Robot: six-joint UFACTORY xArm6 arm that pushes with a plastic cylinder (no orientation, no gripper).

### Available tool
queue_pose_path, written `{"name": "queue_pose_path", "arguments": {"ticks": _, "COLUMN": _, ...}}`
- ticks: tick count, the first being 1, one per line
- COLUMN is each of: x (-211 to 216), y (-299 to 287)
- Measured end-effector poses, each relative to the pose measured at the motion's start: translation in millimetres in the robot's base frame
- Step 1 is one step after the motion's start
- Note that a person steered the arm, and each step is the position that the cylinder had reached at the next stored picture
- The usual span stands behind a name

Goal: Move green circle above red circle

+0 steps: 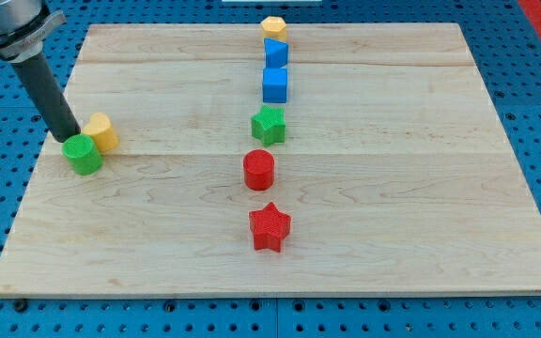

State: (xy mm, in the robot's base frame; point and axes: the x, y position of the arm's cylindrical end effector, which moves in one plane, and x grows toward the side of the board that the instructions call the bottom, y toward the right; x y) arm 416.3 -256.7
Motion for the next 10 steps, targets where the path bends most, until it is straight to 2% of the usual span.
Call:
{"name": "queue_pose_path", "arguments": {"ticks": 1, "x": 0.0, "y": 0.0}}
{"name": "queue_pose_path", "arguments": {"ticks": 3, "x": 1.1, "y": -48.0}}
{"name": "queue_pose_path", "arguments": {"ticks": 4, "x": 11.0, "y": -45.2}}
{"name": "queue_pose_path", "arguments": {"ticks": 5, "x": 63.5, "y": 22.5}}
{"name": "queue_pose_path", "arguments": {"ticks": 6, "x": 69.3, "y": 50.9}}
{"name": "queue_pose_path", "arguments": {"ticks": 7, "x": 67.4, "y": -9.5}}
{"name": "queue_pose_path", "arguments": {"ticks": 8, "x": 57.1, "y": -36.5}}
{"name": "queue_pose_path", "arguments": {"ticks": 9, "x": 33.7, "y": -21.9}}
{"name": "queue_pose_path", "arguments": {"ticks": 10, "x": 34.3, "y": 47.6}}
